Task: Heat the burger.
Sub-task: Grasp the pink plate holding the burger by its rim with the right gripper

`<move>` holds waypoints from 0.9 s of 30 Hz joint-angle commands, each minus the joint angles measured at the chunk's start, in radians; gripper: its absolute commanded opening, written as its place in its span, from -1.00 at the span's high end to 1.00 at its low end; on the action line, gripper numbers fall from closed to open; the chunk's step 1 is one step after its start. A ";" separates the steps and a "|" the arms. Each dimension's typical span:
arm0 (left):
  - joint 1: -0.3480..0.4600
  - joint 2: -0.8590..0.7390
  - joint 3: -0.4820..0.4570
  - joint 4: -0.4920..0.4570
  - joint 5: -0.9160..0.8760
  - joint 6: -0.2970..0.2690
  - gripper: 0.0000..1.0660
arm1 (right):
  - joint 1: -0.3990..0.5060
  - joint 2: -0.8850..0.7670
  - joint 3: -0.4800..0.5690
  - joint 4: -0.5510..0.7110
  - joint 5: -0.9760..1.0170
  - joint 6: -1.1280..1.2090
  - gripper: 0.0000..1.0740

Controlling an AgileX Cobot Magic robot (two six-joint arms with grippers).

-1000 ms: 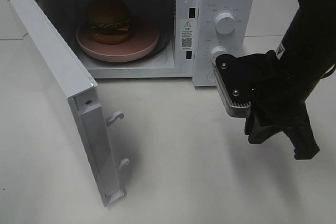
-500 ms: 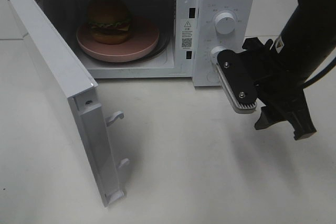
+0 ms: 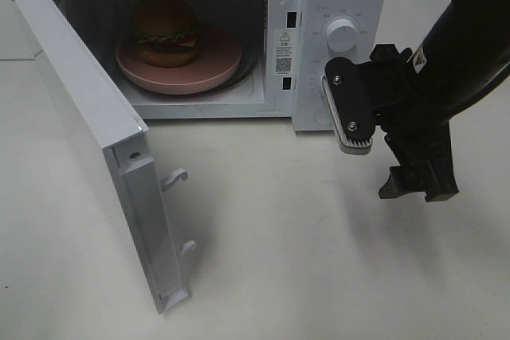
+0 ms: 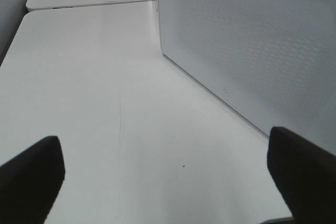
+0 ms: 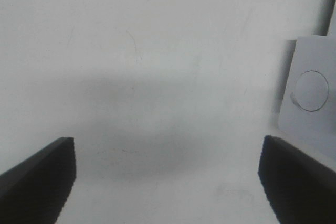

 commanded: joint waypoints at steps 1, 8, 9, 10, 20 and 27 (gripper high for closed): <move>-0.001 -0.020 0.002 -0.002 0.000 -0.006 -0.89 | -0.001 0.005 -0.024 -0.002 -0.012 0.007 -0.68; -0.001 -0.020 0.002 -0.002 0.000 -0.006 -0.89 | 0.023 0.068 -0.119 -0.020 -0.016 0.000 -0.64; -0.001 -0.020 0.002 -0.002 0.000 -0.006 -0.89 | 0.029 0.075 -0.129 -0.027 -0.019 0.000 -0.64; -0.001 -0.020 0.002 -0.002 0.000 -0.006 -0.89 | 0.029 0.075 -0.129 -0.027 -0.019 0.000 -0.64; -0.001 -0.020 0.002 -0.002 0.000 -0.006 -0.89 | 0.092 0.170 -0.249 -0.034 -0.071 0.000 -0.61; -0.001 -0.020 0.002 -0.002 0.000 -0.006 -0.89 | 0.133 0.223 -0.315 -0.045 -0.111 0.000 -0.59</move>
